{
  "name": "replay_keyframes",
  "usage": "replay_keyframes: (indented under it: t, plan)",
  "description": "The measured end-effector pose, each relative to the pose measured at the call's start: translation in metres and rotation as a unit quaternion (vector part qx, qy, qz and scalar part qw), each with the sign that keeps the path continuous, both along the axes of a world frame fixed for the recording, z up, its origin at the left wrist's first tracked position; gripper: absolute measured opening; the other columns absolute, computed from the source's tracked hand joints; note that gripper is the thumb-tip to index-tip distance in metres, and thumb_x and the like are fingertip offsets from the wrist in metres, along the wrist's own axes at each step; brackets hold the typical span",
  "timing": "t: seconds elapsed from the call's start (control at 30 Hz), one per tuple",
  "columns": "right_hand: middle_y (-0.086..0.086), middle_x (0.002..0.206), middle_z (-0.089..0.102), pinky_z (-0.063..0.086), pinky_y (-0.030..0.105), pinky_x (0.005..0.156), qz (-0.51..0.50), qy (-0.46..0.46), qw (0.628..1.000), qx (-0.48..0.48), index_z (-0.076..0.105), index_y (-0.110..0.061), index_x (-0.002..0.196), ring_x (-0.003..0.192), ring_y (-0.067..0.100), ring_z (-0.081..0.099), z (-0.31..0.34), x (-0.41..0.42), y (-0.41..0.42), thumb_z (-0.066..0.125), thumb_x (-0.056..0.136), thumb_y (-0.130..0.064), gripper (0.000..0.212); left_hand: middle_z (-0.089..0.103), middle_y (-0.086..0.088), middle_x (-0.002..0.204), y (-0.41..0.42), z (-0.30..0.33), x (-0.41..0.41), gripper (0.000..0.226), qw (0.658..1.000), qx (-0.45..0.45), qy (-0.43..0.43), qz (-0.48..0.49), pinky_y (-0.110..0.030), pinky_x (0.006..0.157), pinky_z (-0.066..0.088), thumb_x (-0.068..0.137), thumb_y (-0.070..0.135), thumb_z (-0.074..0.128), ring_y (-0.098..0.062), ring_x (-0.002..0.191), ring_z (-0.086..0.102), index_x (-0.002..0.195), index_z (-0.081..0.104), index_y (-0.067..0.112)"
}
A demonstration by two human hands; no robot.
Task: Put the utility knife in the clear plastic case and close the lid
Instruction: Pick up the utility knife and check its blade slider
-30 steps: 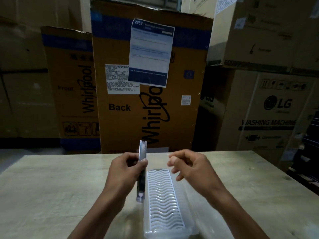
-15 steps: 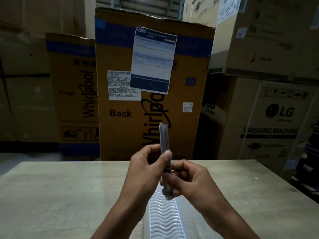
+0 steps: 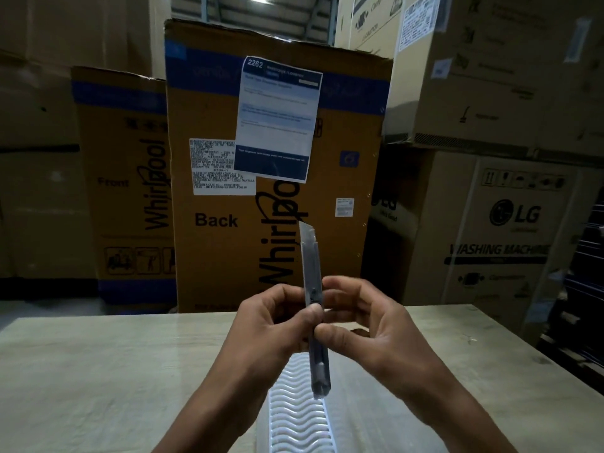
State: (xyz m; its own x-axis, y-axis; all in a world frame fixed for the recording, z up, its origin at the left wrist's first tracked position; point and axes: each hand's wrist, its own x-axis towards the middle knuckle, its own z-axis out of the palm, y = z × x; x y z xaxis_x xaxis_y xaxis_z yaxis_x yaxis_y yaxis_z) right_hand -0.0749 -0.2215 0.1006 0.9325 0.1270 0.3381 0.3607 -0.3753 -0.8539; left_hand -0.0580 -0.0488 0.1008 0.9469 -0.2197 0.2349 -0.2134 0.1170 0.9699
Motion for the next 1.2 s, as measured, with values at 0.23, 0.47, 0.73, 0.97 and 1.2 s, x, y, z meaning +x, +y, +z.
replay_keyframes:
  t: [0.23, 0.47, 0.73, 0.97, 1.2]
  plan:
    - [-0.011, 0.119, 0.071, 0.055, 0.049, 0.099, 0.03, -0.023, 0.999, -0.022, 0.052, -0.043, 0.135, 0.116, 0.012, 0.066, 0.001, 0.002, -0.014, 0.086, 0.07, -0.039, 0.073, 0.077, -0.008, 0.083, -0.005, 0.002, -0.005, 0.008, 0.996, -0.005, 0.054, -0.069, -0.04, 0.078, 0.063, 0.087, 0.016, 0.068, -0.027, 0.084, 0.077, 0.084, 0.071, 0.01]
    - [-0.01, 0.118, 0.07, 0.051, 0.055, 0.101, 0.042, -0.029, 0.998, -0.031, 0.044, -0.048, 0.14, 0.118, 0.013, 0.064, 0.002, 0.004, -0.02, 0.085, 0.072, -0.034, 0.081, 0.075, -0.005, 0.074, -0.005, 0.006, -0.009, 0.009, 0.987, -0.029, 0.099, -0.12, -0.048, 0.076, 0.063, 0.091, 0.009, 0.062, -0.028, 0.076, 0.076, 0.084, 0.06, 0.002]
    - [-0.002, 0.117, 0.072, 0.052, 0.057, 0.099, 0.049, -0.037, 0.998, 0.004, 0.04, -0.043, 0.142, 0.117, 0.019, 0.066, 0.004, 0.003, -0.023, 0.084, 0.074, -0.019, 0.084, 0.069, -0.004, 0.074, -0.01, 0.002, -0.012, 0.021, 0.983, -0.014, 0.109, -0.147, -0.033, 0.066, 0.058, 0.097, 0.027, 0.055, -0.019, 0.07, 0.068, 0.094, 0.062, 0.007]
    - [-0.004, 0.117, 0.072, 0.052, 0.057, 0.101, 0.033, -0.057, 0.997, 0.027, 0.043, -0.045, 0.139, 0.116, 0.019, 0.067, 0.005, 0.003, -0.03, 0.083, 0.066, -0.034, 0.084, 0.071, -0.012, 0.08, -0.022, -0.005, -0.012, 0.034, 0.983, -0.025, 0.104, -0.152, -0.028, 0.062, 0.054, 0.104, 0.034, 0.038, -0.018, 0.068, 0.062, 0.109, 0.063, 0.012]
    - [0.0, 0.116, 0.073, 0.056, 0.042, 0.093, 0.022, -0.078, 0.995, 0.054, 0.045, -0.04, 0.139, 0.113, 0.019, 0.069, 0.011, 0.001, -0.042, 0.079, 0.072, -0.015, 0.079, 0.073, -0.012, 0.083, -0.029, -0.009, -0.014, 0.033, 0.982, 0.001, 0.097, -0.164, -0.028, 0.063, 0.054, 0.105, 0.033, 0.036, -0.018, 0.068, 0.062, 0.103, 0.055, 0.007]
